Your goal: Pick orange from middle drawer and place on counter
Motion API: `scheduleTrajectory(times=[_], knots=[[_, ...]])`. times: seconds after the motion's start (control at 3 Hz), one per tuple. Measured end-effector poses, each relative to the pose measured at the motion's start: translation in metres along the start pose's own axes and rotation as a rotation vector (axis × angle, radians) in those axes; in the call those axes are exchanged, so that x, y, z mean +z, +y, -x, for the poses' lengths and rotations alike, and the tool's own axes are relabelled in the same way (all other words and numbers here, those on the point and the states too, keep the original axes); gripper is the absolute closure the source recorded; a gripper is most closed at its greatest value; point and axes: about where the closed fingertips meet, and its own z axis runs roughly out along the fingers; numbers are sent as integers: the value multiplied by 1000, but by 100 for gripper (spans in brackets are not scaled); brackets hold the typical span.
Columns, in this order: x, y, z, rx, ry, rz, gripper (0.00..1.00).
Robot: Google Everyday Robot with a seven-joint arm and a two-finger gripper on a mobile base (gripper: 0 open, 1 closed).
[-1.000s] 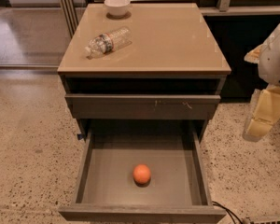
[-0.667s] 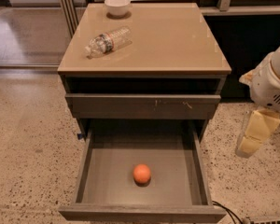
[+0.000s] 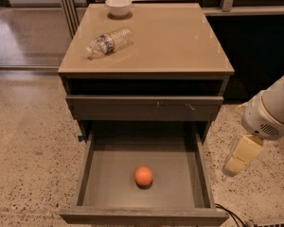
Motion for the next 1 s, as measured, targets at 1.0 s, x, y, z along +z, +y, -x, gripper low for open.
scheduleTrajectory(times=[1.0], knots=[[24, 16, 7, 11, -83, 75, 0]])
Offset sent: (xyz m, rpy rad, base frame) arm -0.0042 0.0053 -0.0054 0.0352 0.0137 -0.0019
